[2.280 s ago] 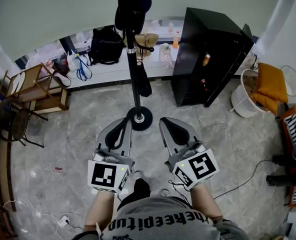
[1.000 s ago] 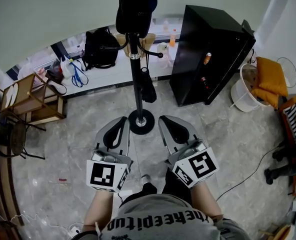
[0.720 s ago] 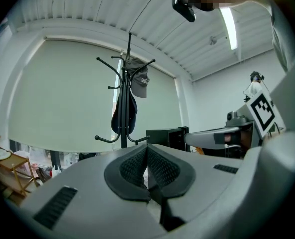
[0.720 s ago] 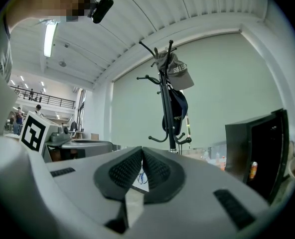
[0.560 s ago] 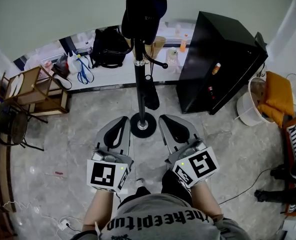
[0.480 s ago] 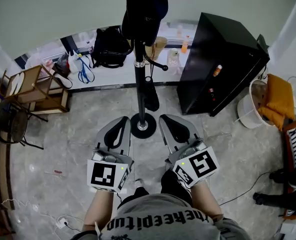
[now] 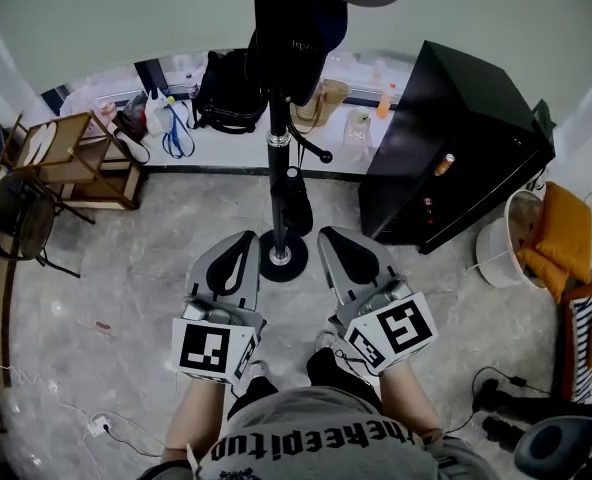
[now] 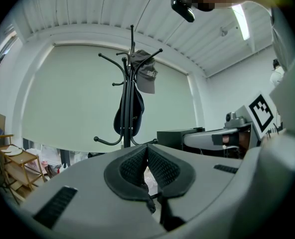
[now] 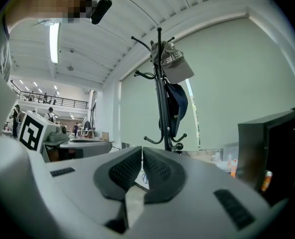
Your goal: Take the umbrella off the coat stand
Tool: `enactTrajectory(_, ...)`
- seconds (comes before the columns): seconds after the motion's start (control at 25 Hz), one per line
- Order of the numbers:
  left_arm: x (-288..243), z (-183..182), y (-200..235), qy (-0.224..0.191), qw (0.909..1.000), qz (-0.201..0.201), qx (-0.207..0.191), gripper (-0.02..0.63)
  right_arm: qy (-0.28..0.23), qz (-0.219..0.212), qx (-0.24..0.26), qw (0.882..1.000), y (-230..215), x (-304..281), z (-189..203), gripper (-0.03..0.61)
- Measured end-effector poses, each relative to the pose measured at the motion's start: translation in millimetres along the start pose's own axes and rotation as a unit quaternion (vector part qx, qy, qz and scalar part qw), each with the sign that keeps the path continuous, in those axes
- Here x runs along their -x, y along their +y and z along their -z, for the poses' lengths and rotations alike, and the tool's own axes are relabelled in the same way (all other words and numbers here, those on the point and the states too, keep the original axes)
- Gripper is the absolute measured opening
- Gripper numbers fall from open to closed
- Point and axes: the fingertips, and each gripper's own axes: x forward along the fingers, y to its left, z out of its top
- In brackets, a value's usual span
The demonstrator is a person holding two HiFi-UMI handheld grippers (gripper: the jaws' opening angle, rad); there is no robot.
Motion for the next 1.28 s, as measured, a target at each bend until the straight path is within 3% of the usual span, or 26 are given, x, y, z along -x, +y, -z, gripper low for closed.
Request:
enactTrajectory(0.68,-17.7,6.5,0.4,0.007,0.9923,-0.123,0.006,0.015,0.018,-0.117,0.0,0.993,-32.4,-28.8,7.1,0.013)
enactTrajectory(1.28,-37.7,12.4,-9.7,0.014,0.9831,-0.182,0.009,0.015,0.049,-0.173,0.008,0.984,-64.0,-51.7,36.0,0.015)
